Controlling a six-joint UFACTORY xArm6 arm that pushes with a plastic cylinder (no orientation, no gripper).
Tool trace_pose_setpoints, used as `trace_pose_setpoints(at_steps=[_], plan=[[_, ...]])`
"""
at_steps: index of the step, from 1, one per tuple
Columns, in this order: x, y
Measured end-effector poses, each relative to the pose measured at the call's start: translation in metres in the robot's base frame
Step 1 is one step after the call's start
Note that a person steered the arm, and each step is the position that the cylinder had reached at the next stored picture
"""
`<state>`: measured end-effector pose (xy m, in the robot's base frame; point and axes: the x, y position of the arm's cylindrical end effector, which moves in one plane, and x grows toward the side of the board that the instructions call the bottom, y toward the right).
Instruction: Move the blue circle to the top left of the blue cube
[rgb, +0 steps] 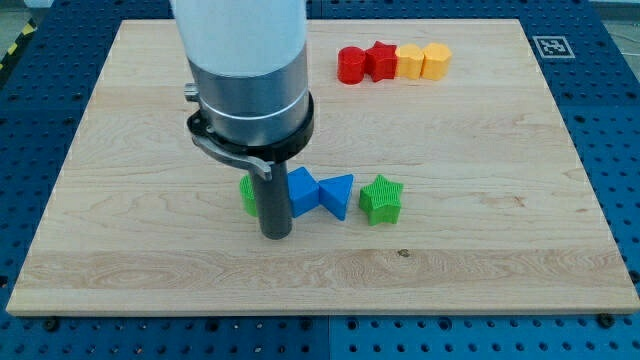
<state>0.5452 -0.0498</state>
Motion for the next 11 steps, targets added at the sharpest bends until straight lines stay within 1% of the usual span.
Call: trace_pose_setpoints(at_steps=[1,2,3,9,10,11], plan=[[0.000,0.000],[-0.002,-0.016],[-0.007,-0.019],[-0.042,-0.023],[-0.047,-0.018],[-0.038,0.006]])
